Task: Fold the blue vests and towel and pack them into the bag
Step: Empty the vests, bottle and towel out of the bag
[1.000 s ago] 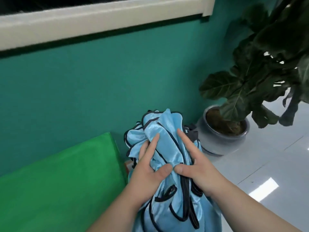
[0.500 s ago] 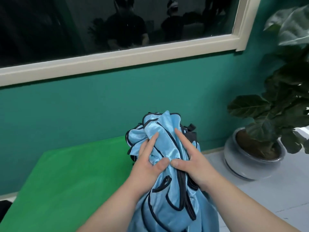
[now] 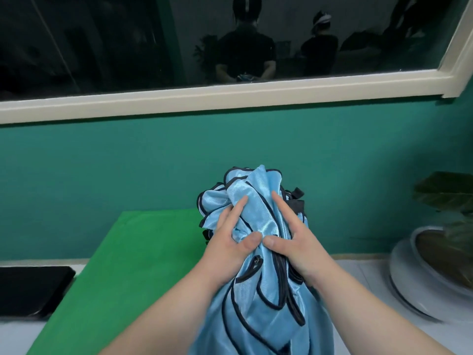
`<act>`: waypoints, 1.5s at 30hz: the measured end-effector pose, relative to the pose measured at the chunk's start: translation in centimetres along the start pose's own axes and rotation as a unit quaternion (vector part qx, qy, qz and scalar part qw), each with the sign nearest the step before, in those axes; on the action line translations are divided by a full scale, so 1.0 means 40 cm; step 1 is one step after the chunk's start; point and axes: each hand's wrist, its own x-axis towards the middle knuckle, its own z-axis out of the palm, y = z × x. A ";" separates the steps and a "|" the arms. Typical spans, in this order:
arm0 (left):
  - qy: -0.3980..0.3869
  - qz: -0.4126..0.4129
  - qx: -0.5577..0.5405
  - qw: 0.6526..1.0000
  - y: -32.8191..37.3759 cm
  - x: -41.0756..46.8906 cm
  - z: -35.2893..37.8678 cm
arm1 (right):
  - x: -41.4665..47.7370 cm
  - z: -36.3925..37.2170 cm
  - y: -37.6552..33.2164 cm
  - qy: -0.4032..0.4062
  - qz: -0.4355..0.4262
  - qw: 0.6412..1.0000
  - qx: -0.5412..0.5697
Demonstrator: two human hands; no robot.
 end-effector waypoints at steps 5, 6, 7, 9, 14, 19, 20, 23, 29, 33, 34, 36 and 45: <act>-0.003 0.003 -0.009 1.000 -0.154 0.164 -0.150 | 0.226 0.113 0.054 0.001 0.007 1.000 -0.007; -0.005 0.003 -0.011 1.000 -0.194 0.211 -0.185 | 0.284 0.137 0.068 0.006 0.011 1.000 -0.007; -0.008 0.004 -0.011 1.000 -0.233 0.260 -0.220 | 0.344 0.160 0.082 0.010 0.014 1.000 -0.009; -0.019 0.007 -0.021 1.000 -0.306 0.359 -0.286 | 0.466 0.203 0.110 0.021 0.022 0.999 -0.015; -0.034 0.028 -0.041 0.998 -0.476 0.600 -0.420 | 0.756 0.285 0.182 0.045 0.013 0.998 -0.041; -0.036 0.065 -0.040 0.996 -0.639 0.804 -0.518 | 1.002 0.342 0.278 0.060 -0.008 0.996 -0.068; -0.039 0.072 -0.043 0.996 -0.679 0.830 -0.527 | 1.038 0.350 0.311 0.058 -0.013 0.996 -0.073; -0.050 0.072 -0.051 0.995 -0.840 0.875 -0.528 | 1.111 0.382 0.450 0.048 -0.011 0.995 -0.089; -0.109 -0.005 -0.038 0.993 -1.249 0.815 -0.454 | 1.107 0.468 0.836 0.007 0.081 0.991 -0.102; -0.115 -0.024 -0.055 0.992 -1.409 0.748 -0.419 | 1.065 0.492 0.991 0.022 0.124 0.986 -0.110; -0.113 -0.026 -0.059 0.991 -1.425 0.740 -0.414 | 1.062 0.494 1.011 0.030 0.126 0.986 -0.109; -0.112 -0.027 -0.067 0.991 -1.441 0.735 -0.405 | 1.065 0.493 1.037 0.035 0.123 0.986 -0.111; -0.086 -0.078 0.019 0.993 -1.360 0.682 -0.424 | 1.029 0.460 0.970 0.006 0.152 0.977 -0.151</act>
